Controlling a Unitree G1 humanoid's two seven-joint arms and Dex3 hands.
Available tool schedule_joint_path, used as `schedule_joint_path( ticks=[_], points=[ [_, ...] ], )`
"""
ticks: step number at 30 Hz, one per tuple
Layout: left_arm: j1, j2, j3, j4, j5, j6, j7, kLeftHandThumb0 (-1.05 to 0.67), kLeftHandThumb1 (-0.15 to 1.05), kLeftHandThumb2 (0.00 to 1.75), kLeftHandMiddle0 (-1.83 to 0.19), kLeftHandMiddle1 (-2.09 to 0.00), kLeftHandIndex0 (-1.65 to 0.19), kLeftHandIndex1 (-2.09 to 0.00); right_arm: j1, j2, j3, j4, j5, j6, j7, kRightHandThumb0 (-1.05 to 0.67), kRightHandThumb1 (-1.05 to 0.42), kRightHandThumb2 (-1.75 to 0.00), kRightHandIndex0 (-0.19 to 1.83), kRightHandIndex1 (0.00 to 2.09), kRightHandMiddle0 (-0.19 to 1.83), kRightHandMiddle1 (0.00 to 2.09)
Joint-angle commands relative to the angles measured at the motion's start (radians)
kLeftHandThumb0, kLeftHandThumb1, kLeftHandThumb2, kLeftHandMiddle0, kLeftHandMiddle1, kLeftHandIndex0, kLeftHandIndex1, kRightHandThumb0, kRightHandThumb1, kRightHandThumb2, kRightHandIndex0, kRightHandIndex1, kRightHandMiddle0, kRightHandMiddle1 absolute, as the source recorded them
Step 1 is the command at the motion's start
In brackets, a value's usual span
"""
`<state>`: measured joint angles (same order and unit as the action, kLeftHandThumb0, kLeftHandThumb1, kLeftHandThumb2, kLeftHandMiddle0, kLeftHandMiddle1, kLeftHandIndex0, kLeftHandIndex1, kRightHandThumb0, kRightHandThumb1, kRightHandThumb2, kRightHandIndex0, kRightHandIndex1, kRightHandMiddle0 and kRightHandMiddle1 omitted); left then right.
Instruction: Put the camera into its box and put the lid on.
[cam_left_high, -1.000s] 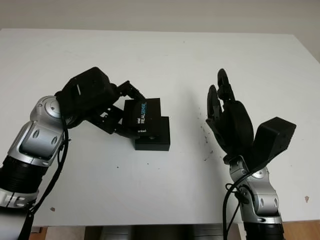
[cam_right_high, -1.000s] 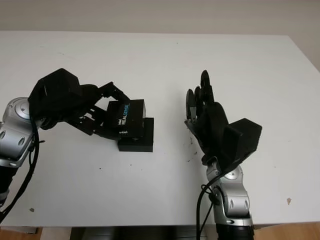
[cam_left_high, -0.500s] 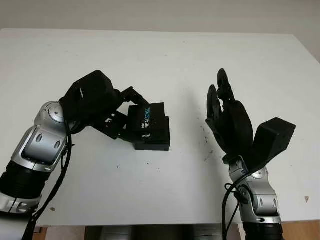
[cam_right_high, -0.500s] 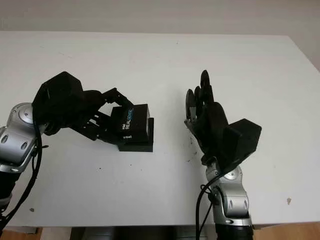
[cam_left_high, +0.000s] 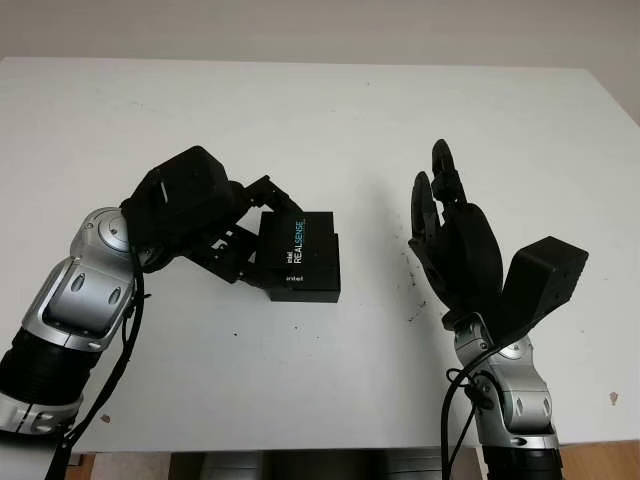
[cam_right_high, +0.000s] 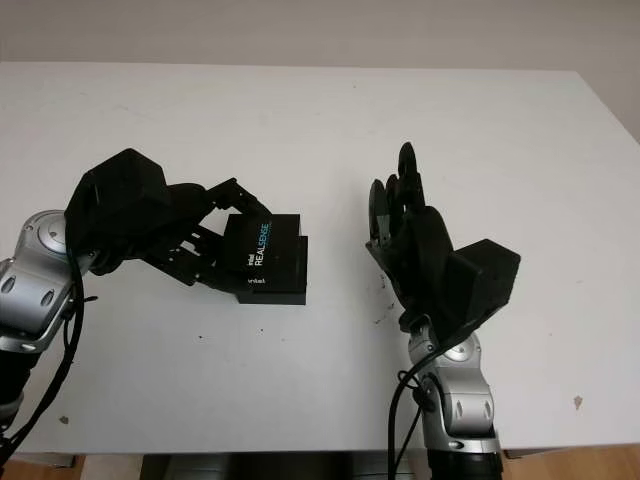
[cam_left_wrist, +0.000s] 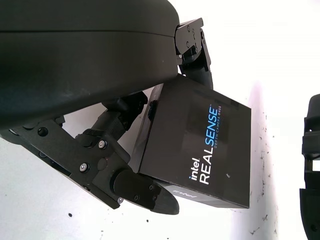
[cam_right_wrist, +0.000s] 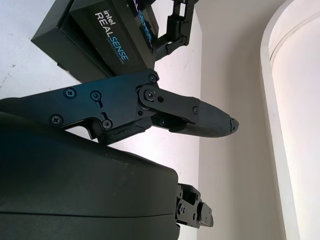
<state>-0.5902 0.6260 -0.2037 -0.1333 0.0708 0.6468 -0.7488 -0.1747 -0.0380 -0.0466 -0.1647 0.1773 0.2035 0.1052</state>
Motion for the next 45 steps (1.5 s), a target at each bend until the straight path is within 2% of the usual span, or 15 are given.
schedule_joint_path(
  ticks=[1, 12, 24, 36, 45],
  points=[
    [0.005, -0.005, -0.017, -0.013, -0.007, 0.004, -0.009, -0.32, 1.05, 0.36, -0.78, -2.09, -0.5, -2.09, 0.006, 0.004, 0.002, -0.007, -0.001, -0.002, -0.003, -0.64, -1.05, -0.63, -0.19, 0.03, -0.18, 0.04],
    [0.016, -0.044, -0.02, -0.004, -0.022, -0.008, 0.011, -0.32, 1.05, 0.36, -0.85, -2.09, -0.62, -2.09, 0.009, 0.015, 0.001, -0.009, 0.003, -0.001, -0.013, -0.65, -1.05, -0.6, -0.19, 0.04, -0.18, 0.05],
    [0.018, -0.091, -0.044, -0.015, -0.023, 0.029, 0.044, -0.32, 1.05, 0.36, -0.91, -2.09, -0.67, -2.09, 0.014, 0.022, 0.005, -0.012, 0.004, 0.009, -0.017, -0.67, -1.05, -0.57, -0.19, 0.05, -0.18, 0.05],
    [0.042, -0.075, -0.045, -0.025, -0.006, 0.014, 0.068, -0.32, 1.05, 0.39, -0.99, -2.09, -0.78, -2.09, 0.013, 0.021, 0.002, -0.011, 0.007, 0.01, -0.019, -0.67, -1.05, -0.56, -0.17, 0.06, -0.16, 0.06],
    [0.048, -0.057, -0.037, -0.04, -0.007, 0.035, 0.063, -0.31, 1.05, 0.39, -0.92, -2.09, -0.68, -2.09, 0.012, 0.019, -0.003, -0.013, 0.012, 0.016, -0.014, -0.67, -1.05, -0.55, -0.17, 0.06, -0.15, 0.06]
  ],
)
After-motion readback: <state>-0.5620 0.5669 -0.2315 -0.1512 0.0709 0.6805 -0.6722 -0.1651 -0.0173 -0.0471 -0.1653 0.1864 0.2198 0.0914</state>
